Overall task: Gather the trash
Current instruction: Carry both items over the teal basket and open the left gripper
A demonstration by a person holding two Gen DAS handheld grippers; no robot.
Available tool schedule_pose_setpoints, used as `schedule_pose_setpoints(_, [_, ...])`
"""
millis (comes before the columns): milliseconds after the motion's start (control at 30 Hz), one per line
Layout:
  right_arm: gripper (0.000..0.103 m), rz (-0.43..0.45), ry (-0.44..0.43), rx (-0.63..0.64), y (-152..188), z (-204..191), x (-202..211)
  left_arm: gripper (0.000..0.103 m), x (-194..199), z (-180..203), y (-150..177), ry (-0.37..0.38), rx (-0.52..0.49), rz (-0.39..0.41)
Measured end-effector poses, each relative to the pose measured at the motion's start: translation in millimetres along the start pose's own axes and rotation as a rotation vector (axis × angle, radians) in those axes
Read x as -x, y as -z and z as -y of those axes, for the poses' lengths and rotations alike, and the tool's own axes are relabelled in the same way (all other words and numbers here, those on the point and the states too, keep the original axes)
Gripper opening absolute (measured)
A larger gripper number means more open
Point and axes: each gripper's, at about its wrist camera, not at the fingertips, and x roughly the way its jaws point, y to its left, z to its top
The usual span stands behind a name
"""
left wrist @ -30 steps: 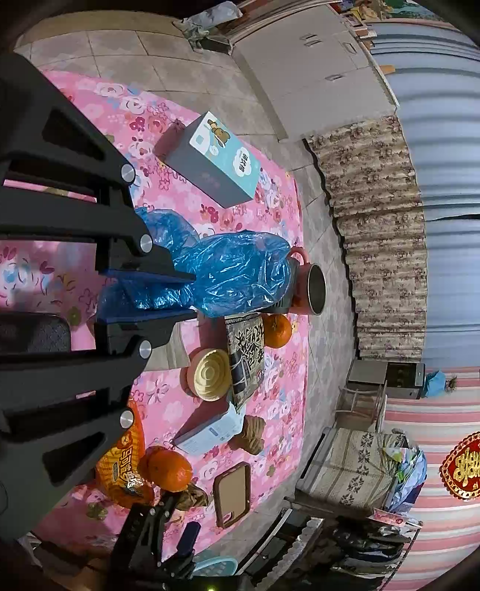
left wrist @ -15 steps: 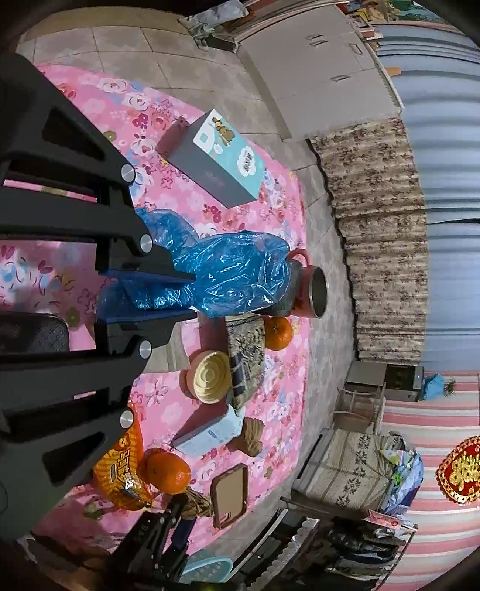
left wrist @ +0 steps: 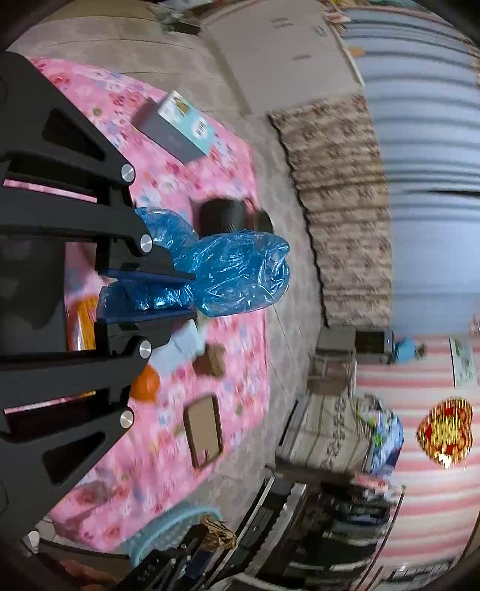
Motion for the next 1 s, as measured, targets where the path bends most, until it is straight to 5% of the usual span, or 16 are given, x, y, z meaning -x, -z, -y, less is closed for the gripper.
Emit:
schedule_pose_setpoints(467, [0.042,-0.016,0.216,-0.177,17.3,161.3,36.7,0.012,-16.2,171.1,-8.0,0.308,-0.139,-0.027])
schedule_pose_setpoints(1000, [0.042,-0.086,0.32,-0.303,40.8,246.9,2.4,0.014,-76.0,330.2,0.4,0.569,-0.286,-0.118])
